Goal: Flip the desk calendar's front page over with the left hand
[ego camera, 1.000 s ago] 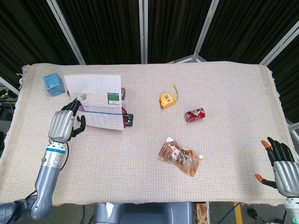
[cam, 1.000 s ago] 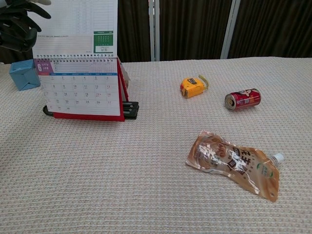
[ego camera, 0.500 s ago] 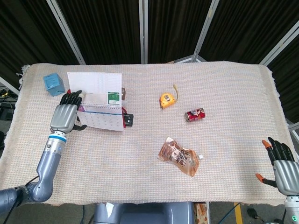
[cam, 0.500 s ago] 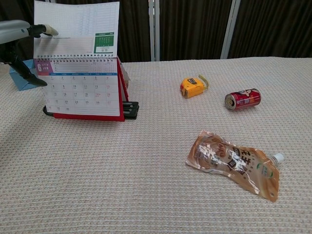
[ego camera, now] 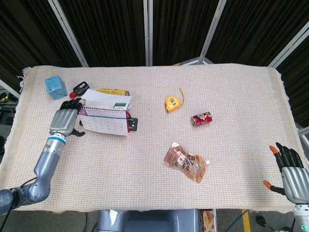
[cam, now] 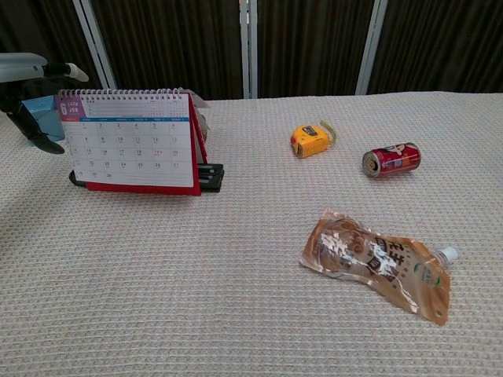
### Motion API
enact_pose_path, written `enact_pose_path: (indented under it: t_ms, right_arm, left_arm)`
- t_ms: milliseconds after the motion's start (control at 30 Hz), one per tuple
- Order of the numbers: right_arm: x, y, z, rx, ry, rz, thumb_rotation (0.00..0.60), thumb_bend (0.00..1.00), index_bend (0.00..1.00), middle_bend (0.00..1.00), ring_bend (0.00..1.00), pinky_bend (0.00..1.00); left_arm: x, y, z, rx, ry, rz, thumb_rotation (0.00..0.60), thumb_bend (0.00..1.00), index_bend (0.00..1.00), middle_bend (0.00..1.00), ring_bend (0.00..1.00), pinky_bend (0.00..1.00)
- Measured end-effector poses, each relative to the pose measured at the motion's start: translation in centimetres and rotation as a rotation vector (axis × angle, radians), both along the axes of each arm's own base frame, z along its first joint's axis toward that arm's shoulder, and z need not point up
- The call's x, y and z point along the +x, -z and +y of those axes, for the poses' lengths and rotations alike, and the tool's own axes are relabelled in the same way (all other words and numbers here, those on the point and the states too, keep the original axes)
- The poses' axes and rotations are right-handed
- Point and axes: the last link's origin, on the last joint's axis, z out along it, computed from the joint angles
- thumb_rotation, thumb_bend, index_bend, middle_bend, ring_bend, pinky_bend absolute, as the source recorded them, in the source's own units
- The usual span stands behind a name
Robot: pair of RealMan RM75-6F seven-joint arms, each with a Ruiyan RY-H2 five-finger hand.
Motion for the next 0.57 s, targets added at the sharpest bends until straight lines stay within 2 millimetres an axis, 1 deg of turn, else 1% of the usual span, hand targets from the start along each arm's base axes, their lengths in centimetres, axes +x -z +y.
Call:
enact_pose_path:
  t_ms: [133,233,300,333,433,567]
  right_arm:
    - [0.1,-0.1,0.0,-0.003,-0.004,-0.001,0.6,0.02,0.0,0.0,0.0,0.0]
    - [0.1,-0.3,0.0,-0.013,-0.01,-0.004,0.6,0.02,0.0,0.0,0.0,0.0]
    - [0.1,-0.4,0.0,-0.019,-0.01,-0.005,0.6,0.02,0.0,0.0,0.0,0.0]
    - [0.1,-0.4,0.0,-0.021,-0.008,-0.004,0.6,0.02,0.0,0.0,0.0,0.0]
    - [0.0,-0.4,-0.1,-0.027,-0.006,-0.001,0.6,0.02,0.0,0.0,0.0,0.0]
    - [0.0,-0.4,-0.2,-0.034,-0.004,0.001,0.6,0.02,0.0,0.0,0.0,0.0]
  left_arm:
    - [0.2,-0.6,-0.5,0.047,0.04,-0.043,0.6,0.15,0.0,0.0,0.0,0.03]
    - [-0.1,-1.1,-1.6,0.088,0.075,-0.071,0.6,0.16,0.0,0.0,0.0,0.01]
    - [-0.7,-1.4,-2.8,0.122,0.103,-0.072,0.6,0.16,0.0,0.0,0.0,0.0]
    - [-1.0,-1.6,-3.4,0.137,0.114,-0.068,0.6,0.16,0.0,0.0,0.0,0.0]
    - [-2.7,-1.8,-6.3,0.18,0.146,-0.037,0.6,0.15,0.0,0.0,0.0,0.0]
    - [-5.5,-1.5,-11.1,0.214,0.166,0.019,0.6,0.15,0.0,0.0,0.0,0.0]
